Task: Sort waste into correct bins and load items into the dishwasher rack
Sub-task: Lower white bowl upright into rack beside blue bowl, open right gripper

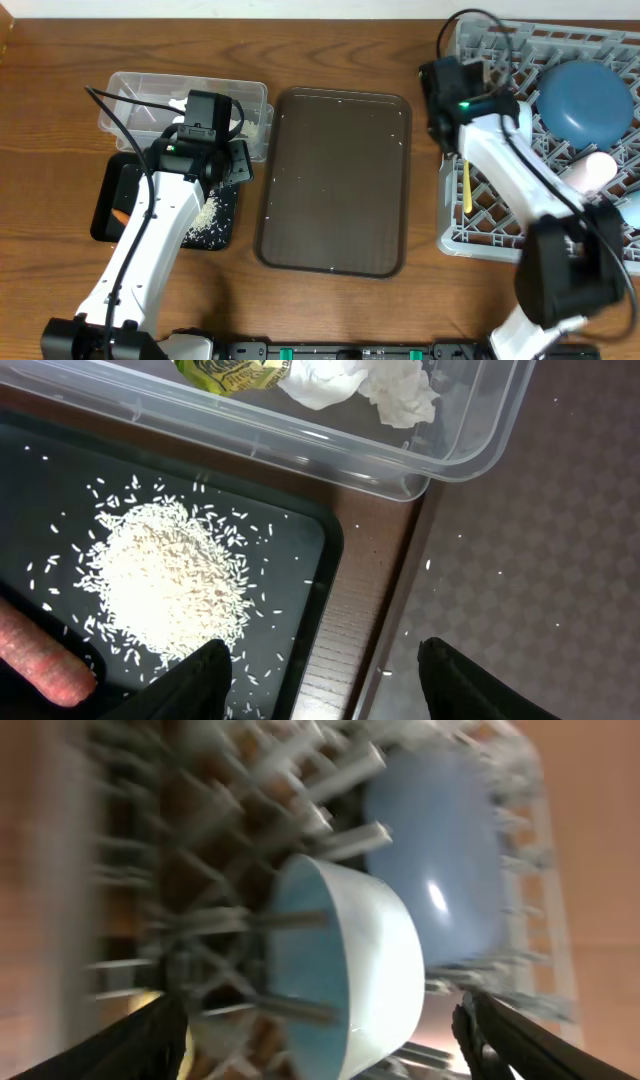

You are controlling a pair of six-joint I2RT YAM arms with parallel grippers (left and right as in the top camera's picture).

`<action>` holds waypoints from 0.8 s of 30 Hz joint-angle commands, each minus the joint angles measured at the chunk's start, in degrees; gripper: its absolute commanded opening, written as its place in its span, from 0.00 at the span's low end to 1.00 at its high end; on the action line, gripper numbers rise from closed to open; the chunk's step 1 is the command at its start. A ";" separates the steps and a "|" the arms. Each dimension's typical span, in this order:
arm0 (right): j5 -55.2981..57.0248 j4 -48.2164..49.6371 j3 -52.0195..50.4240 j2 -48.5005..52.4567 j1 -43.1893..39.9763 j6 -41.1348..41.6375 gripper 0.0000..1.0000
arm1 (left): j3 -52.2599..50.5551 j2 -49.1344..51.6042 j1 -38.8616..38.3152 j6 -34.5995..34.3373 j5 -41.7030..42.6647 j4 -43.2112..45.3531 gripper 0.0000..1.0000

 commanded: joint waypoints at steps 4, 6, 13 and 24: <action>-27.43 0.33 0.11 -9.07 -3.67 -0.61 0.88 | 0.46 -0.20 0.20 0.35 -0.63 -0.17 0.73; -35.28 0.09 0.11 -9.70 -5.33 -0.59 0.89 | 0.46 -0.20 0.20 0.37 -0.50 -0.20 0.78; -51.78 1.79 0.28 -9.77 -14.10 0.09 0.99 | 0.70 -0.20 0.20 7.06 6.03 0.81 0.78; -45.77 -14.71 0.55 -11.08 -22.97 0.24 0.99 | 4.17 -0.22 3.08 7.21 9.03 -14.75 0.83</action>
